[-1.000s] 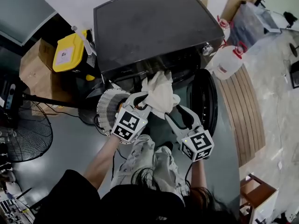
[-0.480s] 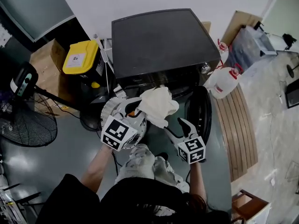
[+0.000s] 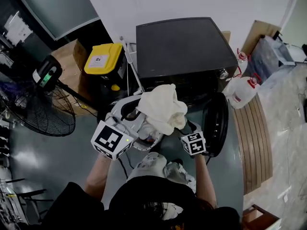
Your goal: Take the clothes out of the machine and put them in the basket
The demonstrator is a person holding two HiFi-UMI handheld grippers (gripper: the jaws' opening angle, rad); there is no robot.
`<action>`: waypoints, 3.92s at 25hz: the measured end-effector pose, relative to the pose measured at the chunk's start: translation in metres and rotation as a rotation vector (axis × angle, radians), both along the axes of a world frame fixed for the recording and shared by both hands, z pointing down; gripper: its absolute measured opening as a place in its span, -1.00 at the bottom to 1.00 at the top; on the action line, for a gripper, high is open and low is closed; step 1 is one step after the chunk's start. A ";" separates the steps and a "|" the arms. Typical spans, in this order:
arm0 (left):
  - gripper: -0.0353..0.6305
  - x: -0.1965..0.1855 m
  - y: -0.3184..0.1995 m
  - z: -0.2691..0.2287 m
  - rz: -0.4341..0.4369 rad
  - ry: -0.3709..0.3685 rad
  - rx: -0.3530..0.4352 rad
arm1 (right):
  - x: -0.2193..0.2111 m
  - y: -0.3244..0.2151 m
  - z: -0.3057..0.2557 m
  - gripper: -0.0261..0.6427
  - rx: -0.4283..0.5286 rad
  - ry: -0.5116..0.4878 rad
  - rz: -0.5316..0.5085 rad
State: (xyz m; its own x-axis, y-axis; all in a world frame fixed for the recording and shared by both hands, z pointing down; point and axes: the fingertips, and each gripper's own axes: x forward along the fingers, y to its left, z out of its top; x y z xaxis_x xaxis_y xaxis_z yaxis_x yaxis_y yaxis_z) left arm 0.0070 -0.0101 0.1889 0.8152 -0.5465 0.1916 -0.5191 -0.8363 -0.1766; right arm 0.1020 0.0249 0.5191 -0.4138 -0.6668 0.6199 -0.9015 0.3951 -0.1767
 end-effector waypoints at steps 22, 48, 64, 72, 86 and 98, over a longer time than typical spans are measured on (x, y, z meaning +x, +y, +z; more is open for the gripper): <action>-0.75 -0.226 -0.045 0.043 -0.270 -0.122 -0.058 | -0.152 -0.048 -0.093 -0.83 0.019 -0.419 0.068; -0.75 -0.266 -0.028 0.316 -0.122 -0.372 -0.423 | -0.284 -0.027 0.001 -0.83 -0.237 -0.317 0.132; -0.75 -0.221 -0.021 0.456 -0.051 -0.477 -0.617 | -0.242 -0.025 0.138 -0.83 -0.398 -0.209 0.305; -0.61 -0.216 -0.040 0.473 -0.008 -0.578 -0.614 | -0.229 -0.038 0.157 -0.76 -0.377 -0.150 0.334; -0.31 -0.230 -0.005 0.516 0.055 -0.671 -0.762 | -0.240 -0.022 0.182 -0.17 -0.436 -0.182 0.220; -0.31 -0.231 -0.031 0.430 -0.032 -0.490 -0.650 | -0.251 -0.041 0.070 -0.28 -0.195 -0.222 0.104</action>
State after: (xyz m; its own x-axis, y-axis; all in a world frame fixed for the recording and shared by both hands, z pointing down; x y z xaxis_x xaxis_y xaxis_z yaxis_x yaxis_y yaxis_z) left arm -0.2243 -0.0414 0.6193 0.5420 -0.2247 0.8098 -0.5343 -0.8359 0.1256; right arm -0.1491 -0.0156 0.5888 -0.4891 -0.5898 0.6426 -0.8662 0.2424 -0.4368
